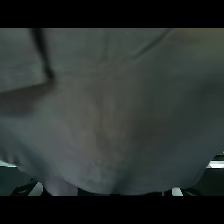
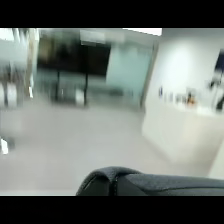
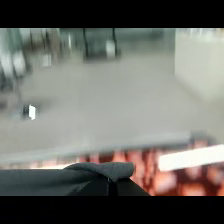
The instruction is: Fold the shirts.
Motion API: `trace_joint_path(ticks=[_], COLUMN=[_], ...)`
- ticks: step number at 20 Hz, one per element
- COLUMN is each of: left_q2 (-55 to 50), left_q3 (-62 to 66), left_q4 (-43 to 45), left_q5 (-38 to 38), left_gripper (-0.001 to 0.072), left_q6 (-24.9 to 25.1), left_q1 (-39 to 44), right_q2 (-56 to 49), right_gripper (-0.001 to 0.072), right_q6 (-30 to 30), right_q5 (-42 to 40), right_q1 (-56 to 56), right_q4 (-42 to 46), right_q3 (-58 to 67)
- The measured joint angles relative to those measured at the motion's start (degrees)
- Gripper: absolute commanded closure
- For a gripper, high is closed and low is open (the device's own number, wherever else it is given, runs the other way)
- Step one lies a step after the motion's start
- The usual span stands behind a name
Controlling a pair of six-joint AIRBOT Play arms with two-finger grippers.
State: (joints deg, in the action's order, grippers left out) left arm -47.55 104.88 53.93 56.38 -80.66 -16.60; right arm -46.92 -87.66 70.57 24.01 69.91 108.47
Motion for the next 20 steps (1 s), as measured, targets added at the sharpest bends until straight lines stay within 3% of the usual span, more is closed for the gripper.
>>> trace_joint_path(ticks=[3,6,10,16,20], left_q2=[-9.09,-17.68,-28.41,-40.02,-43.28], left_q3=[-6.91,-19.61,-29.03,-26.97,-25.42], left_q4=[0.87,3.21,4.22,2.19,2.03], left_q5=[10.21,11.1,1.03,-16.33,-16.59], left_gripper=[0.0682,0.0682,0.0681,0.068,0.068], left_q6=[0.11,1.27,2.03,2.19,3.63], left_q1=[1.44,4.57,8.66,10.64,10.58], right_q2=[-10.12,-17.99,-29.18,-41.38,-43.98], right_gripper=[0.0656,0.0654,0.0653,0.0653,0.0651], right_q6=[-0.31,-1.09,-4.17,-13.25,-14.29], right_q5=[13.44,13.79,-1.36,-30.05,-33.92], right_q1=[-0.57,-4.81,-12.87,-16.57,-15.93], right_q4=[-1.53,1.86,6.29,5.99,5.86], right_q3=[-6.14,-15.72,-23.23,-25.73,-26.01])
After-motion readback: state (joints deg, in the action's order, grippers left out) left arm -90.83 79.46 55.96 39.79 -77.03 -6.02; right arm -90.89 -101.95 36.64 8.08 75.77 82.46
